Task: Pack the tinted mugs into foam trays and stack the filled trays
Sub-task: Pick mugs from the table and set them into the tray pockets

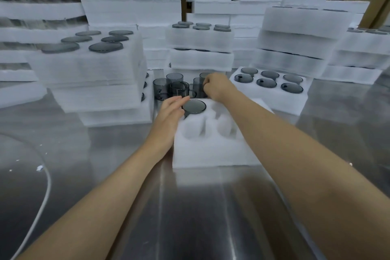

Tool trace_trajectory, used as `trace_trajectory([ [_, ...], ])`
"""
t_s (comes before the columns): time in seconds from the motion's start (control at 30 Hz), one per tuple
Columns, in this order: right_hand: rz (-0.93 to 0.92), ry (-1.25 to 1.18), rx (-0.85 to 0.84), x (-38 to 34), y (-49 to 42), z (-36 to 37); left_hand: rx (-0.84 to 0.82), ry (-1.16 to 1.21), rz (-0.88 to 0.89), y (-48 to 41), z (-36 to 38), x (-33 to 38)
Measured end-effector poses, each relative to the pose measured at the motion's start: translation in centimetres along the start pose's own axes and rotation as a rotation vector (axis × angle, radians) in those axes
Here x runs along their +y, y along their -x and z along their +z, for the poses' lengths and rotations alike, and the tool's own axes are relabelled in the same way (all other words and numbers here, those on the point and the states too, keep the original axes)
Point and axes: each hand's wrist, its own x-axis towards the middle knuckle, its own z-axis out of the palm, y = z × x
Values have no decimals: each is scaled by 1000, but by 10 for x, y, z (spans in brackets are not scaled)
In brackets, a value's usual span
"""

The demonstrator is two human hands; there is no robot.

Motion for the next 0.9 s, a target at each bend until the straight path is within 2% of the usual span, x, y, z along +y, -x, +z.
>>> trace_trajectory([
  [0.13, 33, -207, 300, -5, 21, -20, 5, -19, 0, 2, 0, 3],
  [0.23, -69, -435, 458, -6, 46, -43, 5, -30, -4, 4, 0, 5],
  [0.3, -137, -511, 499, -3, 67, -53, 0, -39, -4, 4, 0, 7],
  [0.4, -217, -569, 432, 17, 98, -53, 2, -26, -20, 5, 1, 7],
  [0.53, -215, -482, 235, 30, 109, -46, 8, -20, -34, 5, 1, 9],
  [0.73, -319, -221, 235, 27, 104, -40, 15, -28, -34, 5, 2, 9],
  [0.9, -322, -444, 174, 28, 107, -40, 6, -34, -36, 7, 2, 11],
])
